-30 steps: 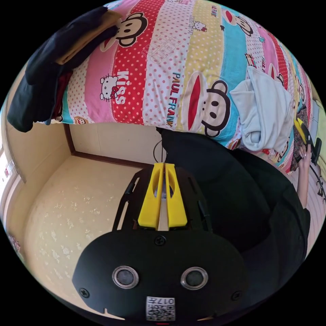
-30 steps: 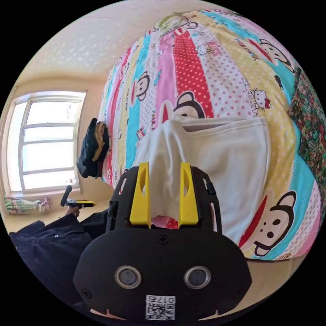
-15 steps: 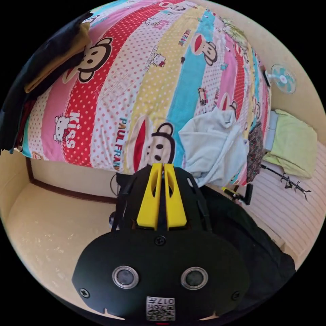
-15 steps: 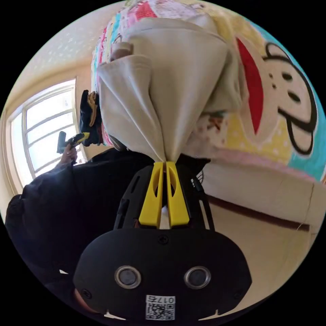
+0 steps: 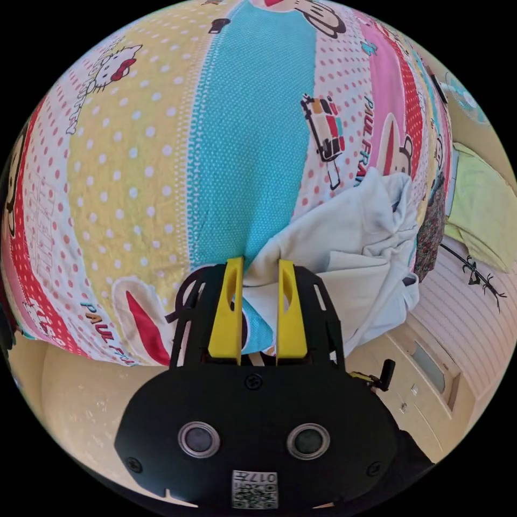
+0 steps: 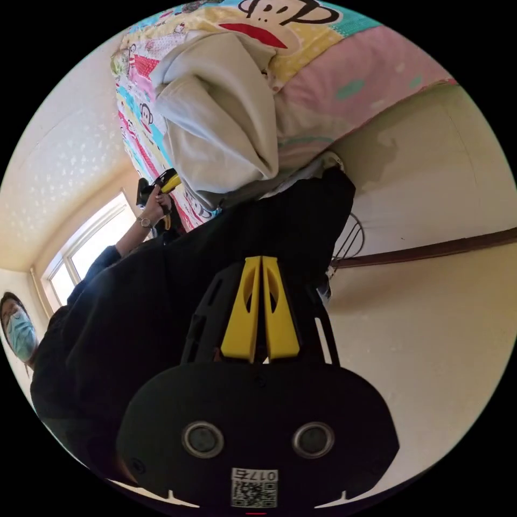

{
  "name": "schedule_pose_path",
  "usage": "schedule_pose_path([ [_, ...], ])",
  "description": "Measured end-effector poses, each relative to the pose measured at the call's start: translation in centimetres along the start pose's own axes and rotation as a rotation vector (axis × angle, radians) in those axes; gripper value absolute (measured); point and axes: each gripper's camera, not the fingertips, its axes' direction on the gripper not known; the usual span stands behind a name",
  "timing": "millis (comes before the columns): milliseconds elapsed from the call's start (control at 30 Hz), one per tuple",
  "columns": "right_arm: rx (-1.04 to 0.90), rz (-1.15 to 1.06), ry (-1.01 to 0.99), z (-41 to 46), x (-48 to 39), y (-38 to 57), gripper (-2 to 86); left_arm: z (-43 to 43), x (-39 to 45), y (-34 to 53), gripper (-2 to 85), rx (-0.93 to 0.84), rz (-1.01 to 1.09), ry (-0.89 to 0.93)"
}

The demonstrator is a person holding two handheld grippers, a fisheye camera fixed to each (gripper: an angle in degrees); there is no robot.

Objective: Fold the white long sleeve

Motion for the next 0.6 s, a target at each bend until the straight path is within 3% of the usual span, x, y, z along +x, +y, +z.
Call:
schedule_pose_path([
  [100,-0.044,0.044,0.049,1.5,-0.3,1.2,0.5,0.5,-0.3,1.4,8.9,0.067,0.039,-0.003],
  [200,0.001,0.079,0.013,2.1,-0.3,0.9,0.5,2.3,0.0,2.1,5.7,-0.061,0.14,-0.006],
  [267,0.066,0.086,-0.046,2.0,-0.9,-0.2,0.5,3.0,-0.4,2.3,3.7,-0.155,0.163,0.111],
  [367,0.119,0.0,-0.089,1.2,-3.7,-2.2,0.5,-0.1,-1.0,4.4,1.8,-0.019,0.304,0.48],
  [433,0.134,-0.082,-0.074,0.3,-6.0,-3.3,0.5,-3.3,-1.4,7.0,0.8,0.069,0.441,0.836],
  [600,0.212,-0.295,-0.115,-2.9,-11.3,-4.8,0.5,-8.7,1.2,13.5,-0.2,0.174,0.728,1.114],
])
